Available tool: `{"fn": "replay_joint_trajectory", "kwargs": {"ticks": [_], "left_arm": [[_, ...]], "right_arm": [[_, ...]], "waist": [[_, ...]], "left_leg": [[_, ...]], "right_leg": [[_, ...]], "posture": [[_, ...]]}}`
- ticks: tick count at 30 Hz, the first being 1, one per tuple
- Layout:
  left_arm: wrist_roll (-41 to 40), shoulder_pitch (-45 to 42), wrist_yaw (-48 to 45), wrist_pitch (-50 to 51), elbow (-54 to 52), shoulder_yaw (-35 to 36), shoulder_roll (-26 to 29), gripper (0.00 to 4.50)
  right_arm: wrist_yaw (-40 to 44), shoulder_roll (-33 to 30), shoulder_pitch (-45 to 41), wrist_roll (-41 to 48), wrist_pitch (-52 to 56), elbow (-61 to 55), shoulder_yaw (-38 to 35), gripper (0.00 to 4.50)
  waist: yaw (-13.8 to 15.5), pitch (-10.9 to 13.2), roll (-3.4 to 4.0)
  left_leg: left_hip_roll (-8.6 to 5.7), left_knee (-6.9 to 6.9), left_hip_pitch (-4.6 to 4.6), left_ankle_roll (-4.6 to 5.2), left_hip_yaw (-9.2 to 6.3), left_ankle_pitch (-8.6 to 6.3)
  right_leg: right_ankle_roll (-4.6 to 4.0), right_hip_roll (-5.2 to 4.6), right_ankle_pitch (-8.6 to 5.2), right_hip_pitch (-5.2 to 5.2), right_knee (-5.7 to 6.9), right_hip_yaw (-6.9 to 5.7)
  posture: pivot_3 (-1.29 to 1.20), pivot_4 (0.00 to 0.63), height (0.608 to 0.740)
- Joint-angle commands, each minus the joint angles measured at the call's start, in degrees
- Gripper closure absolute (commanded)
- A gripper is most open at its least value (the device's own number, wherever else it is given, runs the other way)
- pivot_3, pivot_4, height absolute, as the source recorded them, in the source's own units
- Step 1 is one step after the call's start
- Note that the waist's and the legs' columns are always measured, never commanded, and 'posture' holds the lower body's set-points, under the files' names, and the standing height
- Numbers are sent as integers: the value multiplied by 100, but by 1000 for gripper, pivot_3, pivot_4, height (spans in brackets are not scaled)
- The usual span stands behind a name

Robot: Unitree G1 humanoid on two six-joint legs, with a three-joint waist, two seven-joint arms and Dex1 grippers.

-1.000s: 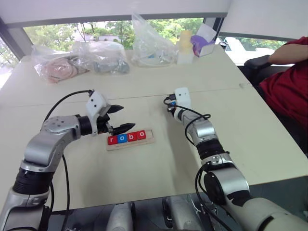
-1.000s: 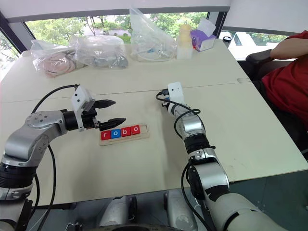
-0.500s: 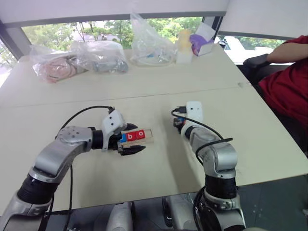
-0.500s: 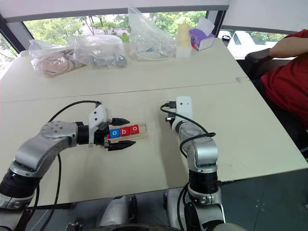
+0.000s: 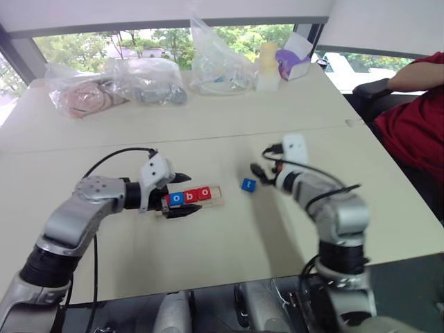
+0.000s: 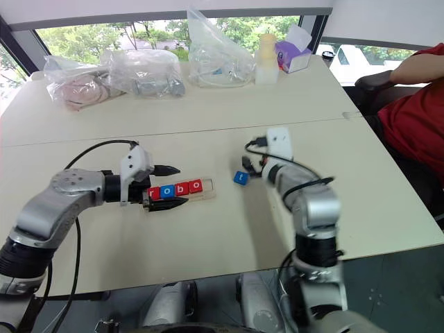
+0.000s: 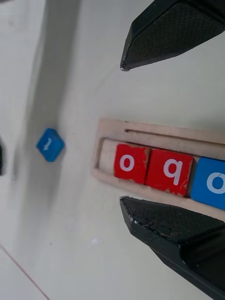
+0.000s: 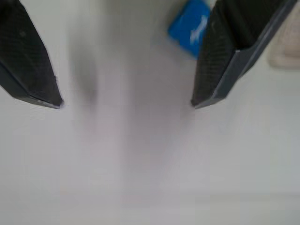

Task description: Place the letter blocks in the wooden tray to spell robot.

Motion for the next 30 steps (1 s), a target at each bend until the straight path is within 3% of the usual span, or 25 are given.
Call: {"fn": "replay_joint_trajectory", "kwargs": {"ticks": [1, 4, 7, 15, 23, 30], "left_arm": [[-420, 27, -258, 210, -301, 389, 235, 0], [-702, 109, -460, 430, -510, 545, 469, 0], [-761, 198, -625, 496, -663, 562, 727, 0], [-348, 338, -481, 287, -757, 270, 912, 0], [-103, 354, -151, 253, -668, 79, 640, 0], [-67, 349, -162, 250, -621, 155, 713, 0]], "right_arm": [[2150, -1151, 225, 284, -1483, 488, 523, 77], [3484, -1740, 434, 404, -2731, 1094, 700, 77], [4158, -1941, 497, 183, -3711, 1677, 1034, 77], [4125, -1294, -75, -229, -4769, 3289, 1386, 77], [4030, -819, -393, -532, -5537, 4599, 1474, 77], [4135, -735, -523, -553, -5672, 4953, 1405, 3345]], "waist": [[0, -1, -2], [3, -1, -3], [-16, 1, -3], [7, 1, -3], [130, 1, -3], [131, 1, -3]], "left_leg": [[2, -6, 3, 4, 1, -2], [7, -8, 3, 13, -6, -8], [7, -6, 3, 13, 1, -8], [6, 10, 5, 12, 8, -7], [6, 10, 4, 11, 18, -7], [7, 10, 6, 11, 18, -6]], "right_leg": [[3, 2, -1, 9, -8, -6], [6, 8, -3, 16, -16, -11], [8, 9, -3, 12, -16, -6], [-3, 6, 2, 16, -13, -5], [-1, 3, 2, 15, -14, 0], [0, 4, 3, 17, -12, 2]], "posture": [[0, 150, 740], [0, 150, 740], [0, 150, 740], [0, 150, 740], [0, 150, 740], [0, 150, 740]]}}
